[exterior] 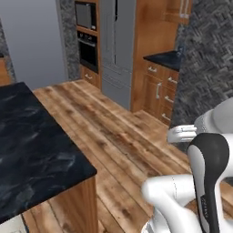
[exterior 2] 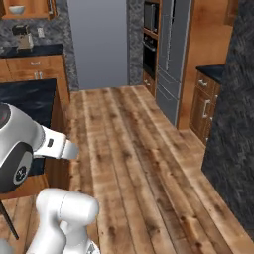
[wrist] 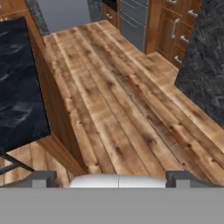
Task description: Pick up the bowls from the cabinet and place each bowl in front of a stool on the dining counter.
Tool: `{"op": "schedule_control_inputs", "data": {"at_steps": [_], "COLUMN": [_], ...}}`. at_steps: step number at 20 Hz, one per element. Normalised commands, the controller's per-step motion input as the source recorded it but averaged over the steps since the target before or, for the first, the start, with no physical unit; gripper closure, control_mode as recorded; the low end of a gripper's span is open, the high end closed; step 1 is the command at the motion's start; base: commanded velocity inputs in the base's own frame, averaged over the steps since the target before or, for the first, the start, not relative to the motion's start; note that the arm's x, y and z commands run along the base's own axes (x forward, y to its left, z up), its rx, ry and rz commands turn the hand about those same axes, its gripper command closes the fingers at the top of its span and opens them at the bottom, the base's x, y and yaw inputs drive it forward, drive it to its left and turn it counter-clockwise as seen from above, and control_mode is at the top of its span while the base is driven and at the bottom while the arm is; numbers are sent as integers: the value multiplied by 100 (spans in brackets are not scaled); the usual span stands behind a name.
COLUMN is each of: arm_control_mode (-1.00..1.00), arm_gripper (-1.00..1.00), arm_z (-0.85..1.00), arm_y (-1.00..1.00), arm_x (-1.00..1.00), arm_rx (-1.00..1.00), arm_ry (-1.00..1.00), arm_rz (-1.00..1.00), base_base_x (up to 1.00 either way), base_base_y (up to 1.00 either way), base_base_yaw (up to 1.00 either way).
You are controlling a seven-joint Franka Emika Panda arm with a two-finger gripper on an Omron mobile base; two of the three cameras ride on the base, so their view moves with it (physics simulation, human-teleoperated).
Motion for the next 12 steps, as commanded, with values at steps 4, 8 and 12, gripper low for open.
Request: {"op": "schedule_control_inputs", "data": {"at_steps": [4, 8, 12], "arm_control_mode": [100, 100, 100], "arm_gripper": [-100, -100, -100], "arm_z": [0, 0, 0], "arm_y": [0, 0, 0], "arm_x": [0, 0, 0], "arm_rx": [0, 0, 0], "arm_ry": [0, 0, 0], "arm_rz": [0, 0, 0], "base_base_x": [100, 100, 100], "base_base_y": [-100, -61, 1], "base_base_yaw": [4, 15, 22]}}
